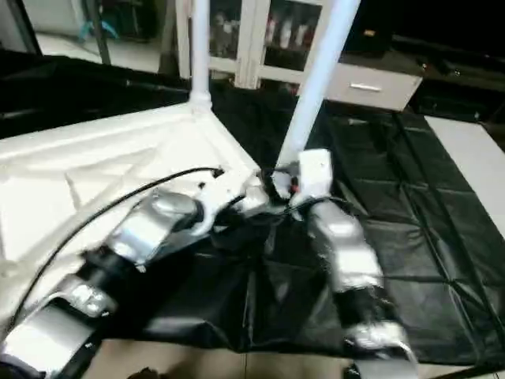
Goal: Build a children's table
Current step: Insert table leg to table base
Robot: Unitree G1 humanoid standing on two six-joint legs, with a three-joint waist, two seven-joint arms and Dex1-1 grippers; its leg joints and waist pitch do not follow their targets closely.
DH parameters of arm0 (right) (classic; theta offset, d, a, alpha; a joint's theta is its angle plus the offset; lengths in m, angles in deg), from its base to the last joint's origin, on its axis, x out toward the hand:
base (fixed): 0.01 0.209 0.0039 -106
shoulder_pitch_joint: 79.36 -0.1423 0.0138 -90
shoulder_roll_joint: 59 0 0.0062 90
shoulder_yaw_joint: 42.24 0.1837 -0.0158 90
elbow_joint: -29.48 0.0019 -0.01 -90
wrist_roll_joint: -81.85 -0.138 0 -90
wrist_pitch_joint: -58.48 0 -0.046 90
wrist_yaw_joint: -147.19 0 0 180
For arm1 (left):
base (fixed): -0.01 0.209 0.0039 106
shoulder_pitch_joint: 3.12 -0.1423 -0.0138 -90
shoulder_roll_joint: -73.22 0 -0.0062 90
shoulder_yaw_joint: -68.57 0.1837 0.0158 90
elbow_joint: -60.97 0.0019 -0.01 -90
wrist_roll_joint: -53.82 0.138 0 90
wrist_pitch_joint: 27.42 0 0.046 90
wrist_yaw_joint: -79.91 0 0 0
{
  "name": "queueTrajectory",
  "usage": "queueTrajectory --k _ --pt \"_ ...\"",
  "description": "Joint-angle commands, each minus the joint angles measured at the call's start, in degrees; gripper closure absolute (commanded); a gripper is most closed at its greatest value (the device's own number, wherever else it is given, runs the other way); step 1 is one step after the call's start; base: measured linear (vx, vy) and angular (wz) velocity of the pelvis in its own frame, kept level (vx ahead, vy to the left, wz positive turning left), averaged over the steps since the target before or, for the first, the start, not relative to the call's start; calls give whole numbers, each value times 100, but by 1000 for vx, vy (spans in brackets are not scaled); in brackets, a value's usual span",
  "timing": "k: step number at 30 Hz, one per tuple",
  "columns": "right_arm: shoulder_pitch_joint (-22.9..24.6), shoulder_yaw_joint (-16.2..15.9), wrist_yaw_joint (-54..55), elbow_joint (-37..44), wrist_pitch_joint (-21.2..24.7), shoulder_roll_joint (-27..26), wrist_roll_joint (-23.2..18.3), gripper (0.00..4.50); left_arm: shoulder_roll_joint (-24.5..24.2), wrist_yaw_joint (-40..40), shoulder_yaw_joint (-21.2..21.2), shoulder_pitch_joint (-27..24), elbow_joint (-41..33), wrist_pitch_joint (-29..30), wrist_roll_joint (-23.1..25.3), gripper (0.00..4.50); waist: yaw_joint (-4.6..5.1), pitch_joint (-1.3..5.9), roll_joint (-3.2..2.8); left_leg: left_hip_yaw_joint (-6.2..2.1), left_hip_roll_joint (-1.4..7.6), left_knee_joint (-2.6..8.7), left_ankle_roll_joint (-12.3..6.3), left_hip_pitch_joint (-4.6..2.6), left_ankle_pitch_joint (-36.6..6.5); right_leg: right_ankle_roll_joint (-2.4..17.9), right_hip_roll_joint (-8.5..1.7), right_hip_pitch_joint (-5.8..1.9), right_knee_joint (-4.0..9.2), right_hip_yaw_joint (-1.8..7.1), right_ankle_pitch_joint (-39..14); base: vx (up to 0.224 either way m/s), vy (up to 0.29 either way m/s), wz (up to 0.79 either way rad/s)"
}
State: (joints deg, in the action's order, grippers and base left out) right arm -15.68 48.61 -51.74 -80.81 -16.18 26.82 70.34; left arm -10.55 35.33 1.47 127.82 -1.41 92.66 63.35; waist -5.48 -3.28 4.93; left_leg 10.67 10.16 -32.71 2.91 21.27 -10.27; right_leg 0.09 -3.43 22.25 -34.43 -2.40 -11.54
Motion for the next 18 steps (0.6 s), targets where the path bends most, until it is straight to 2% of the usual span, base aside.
queueTrajectory --k 1,3,4,7,8,9,10,11,12,13,15,16,17,18 --pt "149 73 -302 351 289 246 -115 2 -133 -305 141 -127 -356 -262 -80 450 -18 372 -78 -107 355 328 -258 -145 -421 1393 -507 -285 262 256 465 0 0 0" --pt "263 66 -600 543 405 447 -211 2 -320 -548 196 -271 -502 -346 -127 450 -19 374 -104 -111 350 327 -239 -146 -511 1410 -510 -286 261 261 391 0 0 0" --pt "287 51 -667 585 417 489 -225 2 -351 -588 202 -294 -528 -353 -137 450 -13 368 -87 -111 359 329 -242 -142 -521 1415 -510 -286 264 264 363 0 0 0" --pt "576 -176 -1891 1076 553 1033 -604 2 -717 -1214 255 -584 -977 -416 -394 450 -33 356 -98 -105 357 324 -264 -134 -575 1445 -522 -295 268 264 156 0 0 0" --pt "576 -176 -1891 1076 553 1033 -604 2 -717 -1214 255 -584 -977 -416 -394 450 -52 344 -104 -108 372 326 -285 -130 -605 1420 -526 -291 280 265 71 0 0 0" --pt "770 -356 -2672 1371 664 1386 -837 2 -989 -1669 355 -761 -1281 -579 -510 450 -49 345 -92 -107 361 322 -290 -131 -622 1409 -510 -281 277 258 13 0 0 0" --pt "770 -356 -2672 1371 664 1386 -837 2 -989 -1669 355 -761 -1281 -579 -510 450 -58 346 -91 -110 367 320 -324 -133 -649 1401 -511 -296 278 260 -5 0 0 0" --pt "839 -445 -2980 1446 679 1544 -875 2 -1112 -1881 402 -842 -1433 -584 -577 450 -62 335 -106 -110 381 322 -340 -127 -613 1400 -525 -280 275 265 -8 0 0 0" --pt "880 -524 -3203 1475 652 1666 -855 2 -1217 -2049 447 -907 -1558 -603 -630 450 -55 336 -91 -95 371 314 -347 -143 -632 1427 -511 -249 275 260 -57 0 0 0" --pt "893 -556 -3283 1479 633 1714 -836 2 -1260 -2118 466 -933 -1610 -611 -654 450 -58 328 -98 -102 371 319 -335 -136 -676 1433 -516 -250 280 256 -152 0 0 0" --pt "893 -728 -3663 1520 564 1872 -799 2 -1433 -2471 535 -1072 -1876 -709 -809 450 -78 310 -102 -115 388 332 -196 -161 -978 1391 -531 -219 319 251 -710 0 0 0" --pt "888 -794 -3794 1539 535 1923 -785 2 -1488 -2582 560 -1112 -1953 -753 -850 450 -79 305 -100 -109 388 338 -169 -154 -1023 1357 -527 -219 328 257 -796 0 0 0" --pt "883 -922 -4062 1605 539 2033 -811 2 -1580 -2690 606 -1162 -2053 -775 -859 450 -95 300 -114 -105 392 348 -104 -181 -1103 1311 -518 -189 338 261 -903 0 0 0" --pt "883 -922 -4062 1605 539 2033 -811 2 -1580 -2690 606 -1162 -2053 -775 -859 450 -95 300 -114 -105 392 348 -104 -181 -1103 1311 -518 -189 338 261 -903 0 0 0"
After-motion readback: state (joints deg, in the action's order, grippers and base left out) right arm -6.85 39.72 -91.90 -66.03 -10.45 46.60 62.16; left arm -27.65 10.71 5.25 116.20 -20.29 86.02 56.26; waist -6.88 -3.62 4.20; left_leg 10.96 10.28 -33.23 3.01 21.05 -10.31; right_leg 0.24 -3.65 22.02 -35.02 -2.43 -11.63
